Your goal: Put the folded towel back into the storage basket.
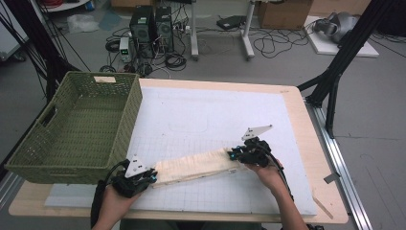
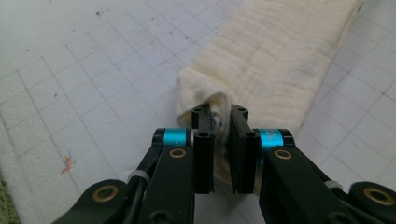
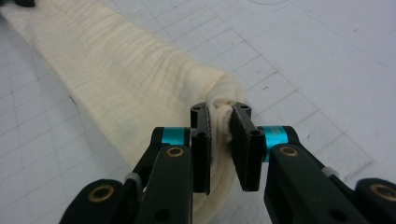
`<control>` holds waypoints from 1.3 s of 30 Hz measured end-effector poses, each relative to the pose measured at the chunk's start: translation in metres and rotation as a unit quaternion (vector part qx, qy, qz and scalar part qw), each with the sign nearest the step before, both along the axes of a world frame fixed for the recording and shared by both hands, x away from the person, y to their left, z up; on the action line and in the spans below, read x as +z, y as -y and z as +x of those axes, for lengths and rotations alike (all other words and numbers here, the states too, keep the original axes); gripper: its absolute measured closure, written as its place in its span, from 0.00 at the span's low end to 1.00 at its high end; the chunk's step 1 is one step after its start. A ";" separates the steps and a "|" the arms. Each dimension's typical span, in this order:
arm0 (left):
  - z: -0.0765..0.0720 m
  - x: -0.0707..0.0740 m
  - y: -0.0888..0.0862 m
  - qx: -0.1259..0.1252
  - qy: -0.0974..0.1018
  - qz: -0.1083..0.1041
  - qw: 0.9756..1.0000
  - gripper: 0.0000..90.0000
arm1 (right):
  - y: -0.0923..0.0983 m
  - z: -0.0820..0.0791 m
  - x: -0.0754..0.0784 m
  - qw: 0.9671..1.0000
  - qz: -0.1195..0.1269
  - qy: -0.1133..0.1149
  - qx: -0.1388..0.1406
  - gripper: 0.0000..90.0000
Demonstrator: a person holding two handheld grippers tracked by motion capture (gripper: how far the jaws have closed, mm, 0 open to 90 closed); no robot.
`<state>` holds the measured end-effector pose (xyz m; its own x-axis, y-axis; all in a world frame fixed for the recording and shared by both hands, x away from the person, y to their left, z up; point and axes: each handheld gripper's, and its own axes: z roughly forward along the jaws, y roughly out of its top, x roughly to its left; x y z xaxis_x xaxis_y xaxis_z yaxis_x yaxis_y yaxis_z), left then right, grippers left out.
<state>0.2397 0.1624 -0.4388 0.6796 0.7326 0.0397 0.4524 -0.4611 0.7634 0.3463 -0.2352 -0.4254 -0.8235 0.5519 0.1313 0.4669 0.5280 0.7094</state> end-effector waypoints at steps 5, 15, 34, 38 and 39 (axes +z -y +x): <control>-0.001 0.008 -0.005 0.002 0.024 -0.011 1.000 0.76 | -0.002 0.003 -0.005 1.000 -0.001 -0.006 -0.012 0.70; 0.015 0.028 0.006 -0.067 0.061 -0.050 0.995 0.57 | 0.030 -0.030 0.018 0.997 0.055 0.041 -0.041 0.47; 0.061 0.026 0.066 -0.196 0.045 -0.055 0.978 0.47 | 0.066 -0.074 0.011 0.995 0.058 0.062 -0.045 0.34; 0.065 0.023 0.074 -0.203 0.037 -0.069 0.976 0.48 | 0.068 -0.075 0.010 0.995 0.062 0.064 -0.047 0.32; 0.067 0.022 0.076 -0.204 0.034 -0.072 0.976 0.48 | 0.069 -0.075 0.010 0.995 0.062 0.063 -0.048 0.32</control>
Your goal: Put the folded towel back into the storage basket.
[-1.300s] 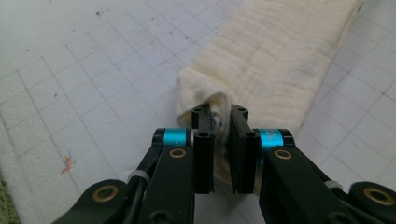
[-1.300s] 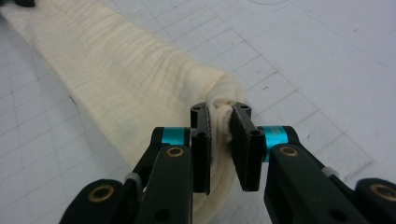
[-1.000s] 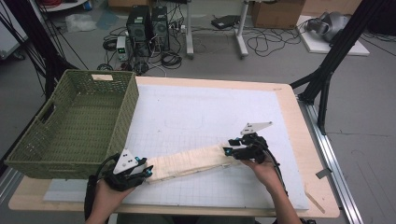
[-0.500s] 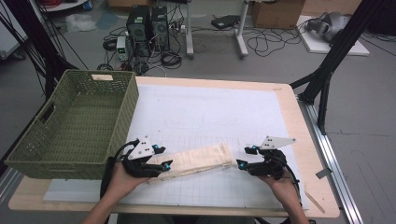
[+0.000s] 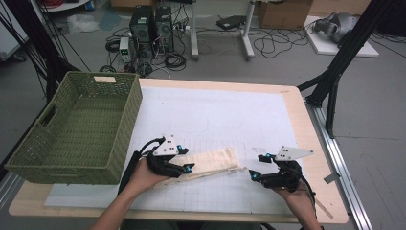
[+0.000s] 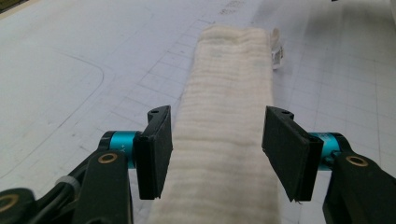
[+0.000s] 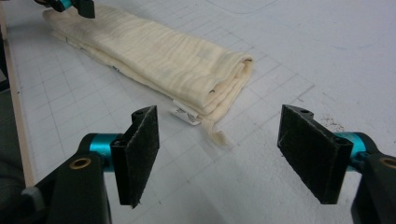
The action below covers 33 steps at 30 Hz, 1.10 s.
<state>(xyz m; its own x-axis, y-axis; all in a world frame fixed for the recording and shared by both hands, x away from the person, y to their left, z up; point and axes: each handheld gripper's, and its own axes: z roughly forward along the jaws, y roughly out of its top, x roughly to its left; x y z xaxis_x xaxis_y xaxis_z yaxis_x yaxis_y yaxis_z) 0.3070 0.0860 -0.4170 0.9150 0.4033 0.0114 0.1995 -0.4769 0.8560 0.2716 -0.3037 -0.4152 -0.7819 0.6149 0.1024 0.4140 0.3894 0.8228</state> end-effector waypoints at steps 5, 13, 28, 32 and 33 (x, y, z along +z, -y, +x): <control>0.006 -0.009 0.014 -0.007 -0.030 0.018 0.999 0.48 | 0.000 0.000 -0.001 1.000 -0.001 0.001 0.000 0.31; 0.012 -0.021 0.023 0.003 -0.052 0.056 0.997 0.44 | -0.003 0.001 -0.004 1.000 -0.009 0.002 0.004 0.31; 0.012 -0.016 0.017 -0.013 -0.057 0.074 0.996 0.39 | -0.004 0.001 -0.005 1.000 -0.010 -0.004 0.009 0.31; 0.015 -0.015 0.015 -0.021 -0.057 0.079 0.995 0.38 | -0.007 0.002 -0.005 1.000 -0.012 -0.002 0.014 0.31; 0.015 -0.016 0.015 -0.023 -0.056 0.082 0.995 0.38 | -0.008 0.002 -0.005 1.000 -0.012 -0.002 0.014 0.31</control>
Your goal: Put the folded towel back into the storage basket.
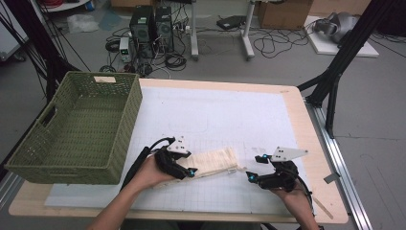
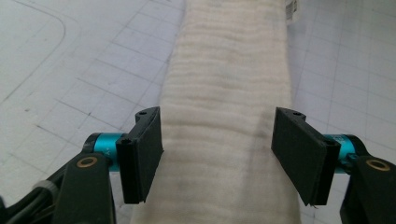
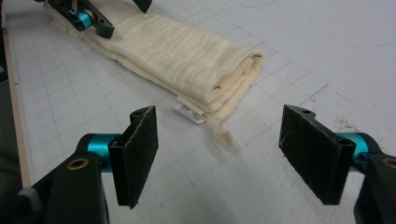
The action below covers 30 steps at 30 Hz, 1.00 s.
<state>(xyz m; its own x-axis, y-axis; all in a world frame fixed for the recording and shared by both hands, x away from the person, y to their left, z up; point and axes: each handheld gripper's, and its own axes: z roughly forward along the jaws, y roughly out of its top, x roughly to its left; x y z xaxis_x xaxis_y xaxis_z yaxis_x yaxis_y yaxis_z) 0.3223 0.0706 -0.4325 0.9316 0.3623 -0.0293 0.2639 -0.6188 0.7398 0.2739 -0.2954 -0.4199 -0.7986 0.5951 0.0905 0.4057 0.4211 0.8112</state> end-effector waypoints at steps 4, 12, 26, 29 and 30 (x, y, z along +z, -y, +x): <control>0.000 -0.005 0.005 -0.008 -0.005 0.008 1.000 0.38 | 0.000 0.001 0.000 1.000 0.001 0.001 -0.002 0.30; 0.003 -0.009 0.005 -0.014 -0.033 -0.002 0.999 0.36 | 0.006 0.002 0.000 1.000 0.007 0.000 -0.012 0.30; -0.001 -0.012 0.007 -0.015 -0.009 0.002 1.000 0.35 | 0.003 0.002 0.001 1.000 0.001 0.003 -0.007 0.30; -0.001 -0.012 0.007 -0.009 -0.005 0.002 1.000 0.37 | 0.001 0.002 0.001 1.000 0.001 0.003 -0.005 0.30; -0.001 -0.012 0.007 -0.006 -0.003 0.002 1.000 0.40 | 0.001 0.002 0.001 1.000 0.000 0.005 -0.004 0.30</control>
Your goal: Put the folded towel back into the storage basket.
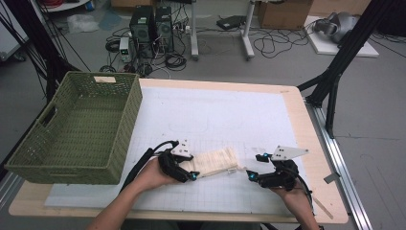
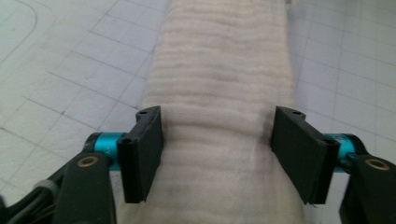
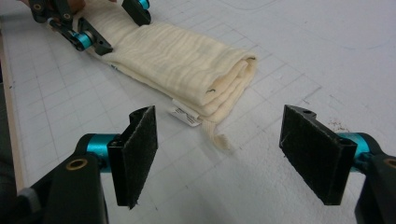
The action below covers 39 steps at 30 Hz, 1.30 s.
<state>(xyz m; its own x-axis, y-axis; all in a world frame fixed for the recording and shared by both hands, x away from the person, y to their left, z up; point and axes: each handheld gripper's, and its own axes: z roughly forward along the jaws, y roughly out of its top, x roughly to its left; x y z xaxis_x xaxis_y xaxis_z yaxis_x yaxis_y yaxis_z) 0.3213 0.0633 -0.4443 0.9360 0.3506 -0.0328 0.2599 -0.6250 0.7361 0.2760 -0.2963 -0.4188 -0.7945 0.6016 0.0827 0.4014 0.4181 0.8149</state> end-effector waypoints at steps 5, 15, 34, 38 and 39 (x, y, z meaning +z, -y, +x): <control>0.001 0.000 0.000 0.002 0.005 0.003 1.000 0.45 | -0.001 0.000 0.000 1.000 -0.001 0.004 0.000 0.30; 0.003 0.001 0.000 0.006 0.001 0.001 1.000 0.50 | 0.000 0.001 0.001 1.000 0.000 0.006 -0.002 0.30; 0.005 0.001 -0.004 -0.018 -0.044 -0.013 0.999 0.30 | 0.006 0.001 0.001 1.000 0.011 -0.001 -0.008 0.29; 0.001 0.001 -0.001 -0.023 -0.030 -0.003 0.999 0.27 | 0.006 0.002 0.001 1.000 0.011 0.001 -0.010 0.29; -0.001 0.001 0.001 -0.026 -0.022 0.004 0.999 0.26 | 0.006 0.002 0.001 1.000 0.011 -0.001 -0.009 0.29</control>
<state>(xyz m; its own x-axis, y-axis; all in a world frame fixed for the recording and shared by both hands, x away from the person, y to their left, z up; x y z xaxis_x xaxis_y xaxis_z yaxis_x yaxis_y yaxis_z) 0.3206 0.0626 -0.4437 0.9504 0.3026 -0.0725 0.2598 -0.6437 0.7198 0.2779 -0.3023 -0.4174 -0.7834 0.6137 0.0979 0.4108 0.3931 0.8226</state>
